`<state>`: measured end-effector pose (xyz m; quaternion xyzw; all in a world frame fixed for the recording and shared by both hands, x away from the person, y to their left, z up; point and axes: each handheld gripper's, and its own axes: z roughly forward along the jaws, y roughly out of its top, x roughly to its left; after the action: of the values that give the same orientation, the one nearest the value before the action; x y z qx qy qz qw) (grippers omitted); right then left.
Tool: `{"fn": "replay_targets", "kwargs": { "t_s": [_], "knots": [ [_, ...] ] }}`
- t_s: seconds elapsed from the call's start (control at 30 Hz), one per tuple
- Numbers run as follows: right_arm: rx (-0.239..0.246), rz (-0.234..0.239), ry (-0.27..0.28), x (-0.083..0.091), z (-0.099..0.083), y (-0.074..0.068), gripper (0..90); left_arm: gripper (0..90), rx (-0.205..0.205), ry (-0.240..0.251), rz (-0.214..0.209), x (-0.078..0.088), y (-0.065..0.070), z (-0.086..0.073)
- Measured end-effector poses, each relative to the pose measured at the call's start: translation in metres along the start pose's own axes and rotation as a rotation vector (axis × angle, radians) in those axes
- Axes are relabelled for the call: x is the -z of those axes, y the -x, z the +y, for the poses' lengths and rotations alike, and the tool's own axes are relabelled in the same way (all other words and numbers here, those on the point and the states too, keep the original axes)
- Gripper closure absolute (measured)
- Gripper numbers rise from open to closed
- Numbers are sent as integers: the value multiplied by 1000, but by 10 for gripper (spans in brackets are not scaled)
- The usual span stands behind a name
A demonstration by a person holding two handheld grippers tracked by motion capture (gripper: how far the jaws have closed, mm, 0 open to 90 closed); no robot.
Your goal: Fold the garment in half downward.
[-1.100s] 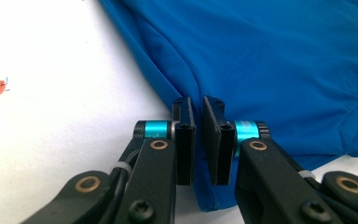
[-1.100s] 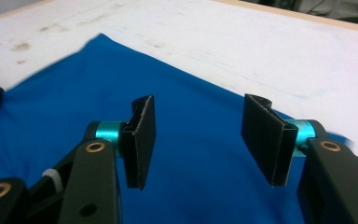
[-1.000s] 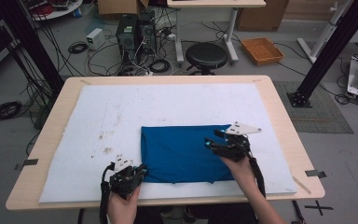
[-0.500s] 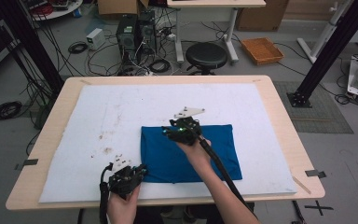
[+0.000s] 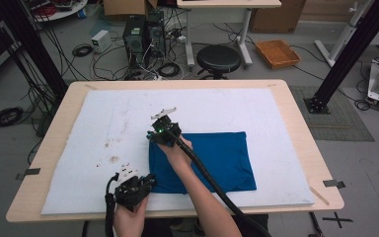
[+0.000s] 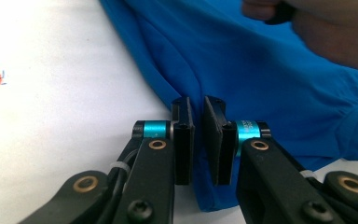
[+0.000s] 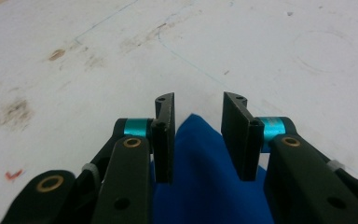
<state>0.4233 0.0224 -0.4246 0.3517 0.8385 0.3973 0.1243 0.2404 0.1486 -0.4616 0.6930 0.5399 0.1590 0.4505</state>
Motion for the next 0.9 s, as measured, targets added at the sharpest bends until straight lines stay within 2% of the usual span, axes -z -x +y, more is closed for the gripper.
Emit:
{"fn": "replay_targets", "kwargs": {
  "t_s": [0.17, 0.2, 0.3, 0.37, 0.43, 0.5, 0.57, 0.67, 0.9],
  "knots": [
    [22, -26, -52, -16, 6, -5, 678, 817, -7, 1, 0, 0, 0, 0],
    [33, -34, -54, -19, 6, -7, 684, 816, -6, 4, -1, 0, 0, -1],
    [72, -75, -104, -27, 6, -11, 692, 813, -6, 5, -1, 0, 0, -1],
    [74, -90, -122, -31, 5, -12, 712, 810, -6, 6, -1, 0, 0, -1],
    [64, -86, -115, -32, 4, -13, 741, 809, -7, 5, -4, 0, 0, -1],
    [84, -87, -118, -32, 5, -13, 822, 809, -7, 5, -3, 0, 0, -1],
    [93, -97, -120, -31, 5, -14, 860, 810, -7, 3, -3, 0, 0, -1],
    [85, -89, -112, -29, 6, -12, 872, 814, -9, 3, -4, 0, 0, -1],
    [33, -29, -25, -7, 15, -3, 871, 851, -35, 4, -10, 3, 4, 3]
  ]
}}
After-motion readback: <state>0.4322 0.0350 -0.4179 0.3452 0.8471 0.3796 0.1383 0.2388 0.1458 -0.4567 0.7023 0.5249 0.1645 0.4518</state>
